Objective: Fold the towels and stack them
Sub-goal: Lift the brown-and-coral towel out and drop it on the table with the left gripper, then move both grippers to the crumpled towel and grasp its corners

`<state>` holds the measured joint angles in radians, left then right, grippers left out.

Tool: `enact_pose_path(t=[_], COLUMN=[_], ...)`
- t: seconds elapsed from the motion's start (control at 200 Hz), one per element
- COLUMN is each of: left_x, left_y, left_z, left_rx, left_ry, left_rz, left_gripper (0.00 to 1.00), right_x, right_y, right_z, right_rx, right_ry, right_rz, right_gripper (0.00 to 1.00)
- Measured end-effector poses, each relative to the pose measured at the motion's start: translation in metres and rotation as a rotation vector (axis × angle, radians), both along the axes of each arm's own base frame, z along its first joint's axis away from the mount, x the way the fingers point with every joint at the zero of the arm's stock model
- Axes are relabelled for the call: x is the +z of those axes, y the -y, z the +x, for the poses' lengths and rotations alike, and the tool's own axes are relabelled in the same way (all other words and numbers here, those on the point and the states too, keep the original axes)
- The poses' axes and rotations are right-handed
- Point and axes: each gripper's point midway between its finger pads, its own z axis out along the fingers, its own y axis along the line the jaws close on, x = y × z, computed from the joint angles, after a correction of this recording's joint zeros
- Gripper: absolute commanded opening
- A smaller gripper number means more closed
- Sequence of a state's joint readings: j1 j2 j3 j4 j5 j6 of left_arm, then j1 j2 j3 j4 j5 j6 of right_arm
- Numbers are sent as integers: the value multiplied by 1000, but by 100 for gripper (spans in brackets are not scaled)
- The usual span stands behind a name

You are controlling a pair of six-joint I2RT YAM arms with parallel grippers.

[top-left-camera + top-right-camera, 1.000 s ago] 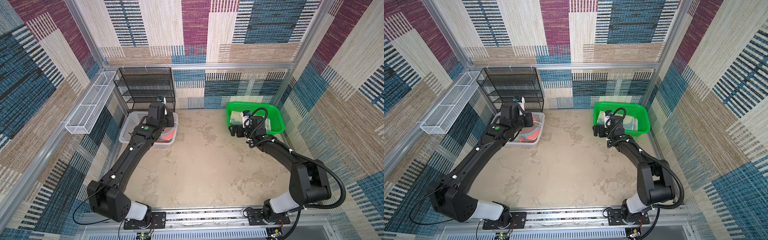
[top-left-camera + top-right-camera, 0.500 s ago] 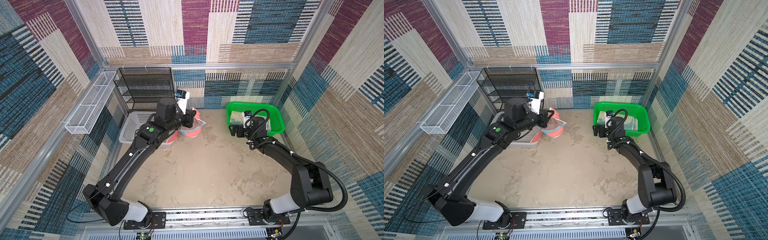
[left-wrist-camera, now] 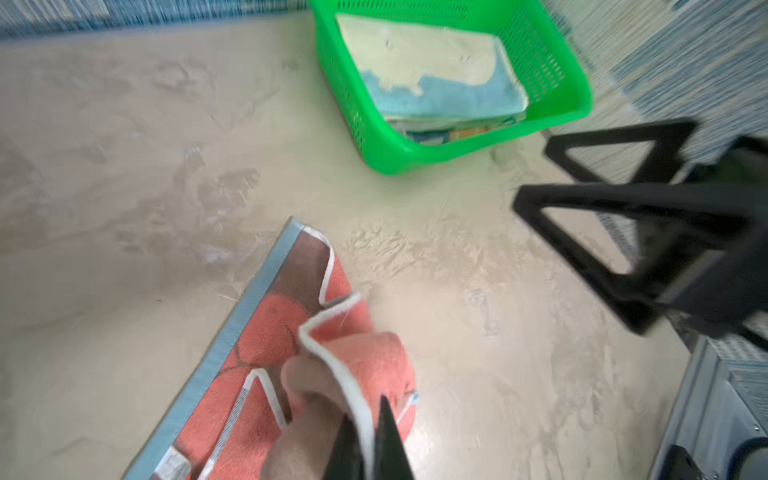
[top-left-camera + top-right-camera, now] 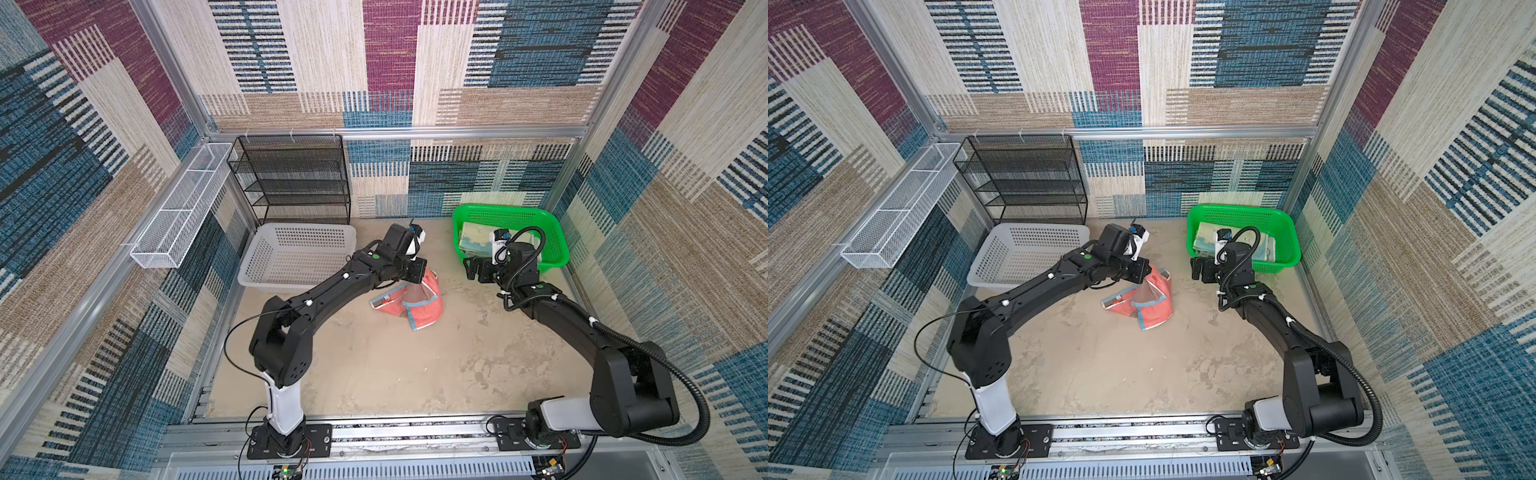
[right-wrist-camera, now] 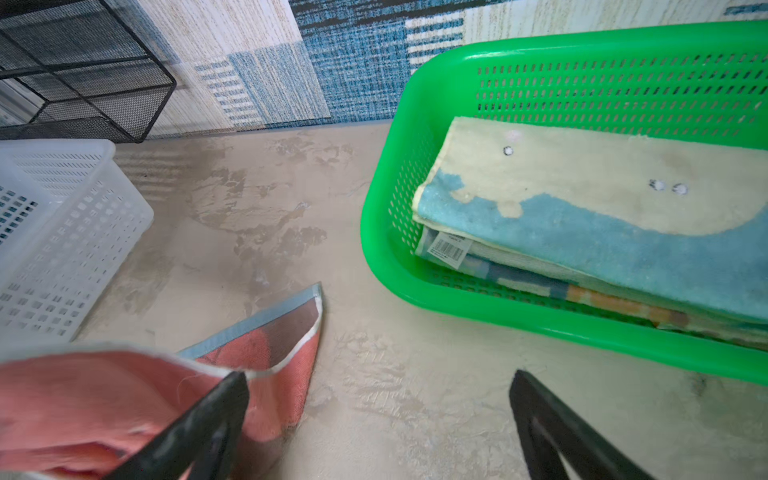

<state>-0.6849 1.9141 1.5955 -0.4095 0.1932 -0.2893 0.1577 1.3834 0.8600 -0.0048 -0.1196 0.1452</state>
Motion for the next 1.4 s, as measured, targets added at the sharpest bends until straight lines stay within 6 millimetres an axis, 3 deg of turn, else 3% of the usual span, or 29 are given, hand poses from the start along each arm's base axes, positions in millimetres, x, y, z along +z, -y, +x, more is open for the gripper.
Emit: enact_pose_path(t=[0.1,0.145,0.195,0.27,0.295,0.316,0.331,0.506,0.641,0.756,0.856,1.127,1.302,1.402], left_x=[-34,-44,-54,-65,-68,-69,-71,-68,-47,-31,-25,-46,-72,-79], left_y=[20,29,38,50,52,53,53,50,38,21,-2,-74,-95,-99], left_z=[-4,-6,-7,-11,-12,-12,-13,-13,-13,-14,-18,-50,-76,-82], left_rx=[-31,-51,-67,-90,-93,-96,-97,-89,-67,-27,25,160,200,217], left_ry=[-54,-71,-86,-109,-115,-119,-124,-126,-68,-8,33,47,-6,-12], left_rz=[31,32,36,35,35,35,34,38,54,83,123,198,184,159], left_gripper=[0,10,35,62,76,94,99,100,99,100,100,96,94,94], right_x=[-2,-3,-3,-4,-5,-5,-6,-8,-11,-14,-16,-48,-75,-89], right_y=[5,7,9,10,11,12,12,15,15,11,-6,-70,-103,-109], right_z=[-4,-5,-6,-7,-8,-8,-8,-8,-8,-10,-13,-26,-40,-41], right_rx=[-25,-31,-41,-49,-51,-56,-56,-71,-58,-30,41,332,499,538], right_ry=[-8,-10,-14,-16,-18,-18,-19,-25,-26,-21,-8,4,-1,-19], right_rz=[-11,-15,-20,-23,-24,-28,-28,-39,-59,-84,-133,-329,-436,-481], right_gripper=[100,100,100,100,100,100,100,100,98,94,93,80,77,74])
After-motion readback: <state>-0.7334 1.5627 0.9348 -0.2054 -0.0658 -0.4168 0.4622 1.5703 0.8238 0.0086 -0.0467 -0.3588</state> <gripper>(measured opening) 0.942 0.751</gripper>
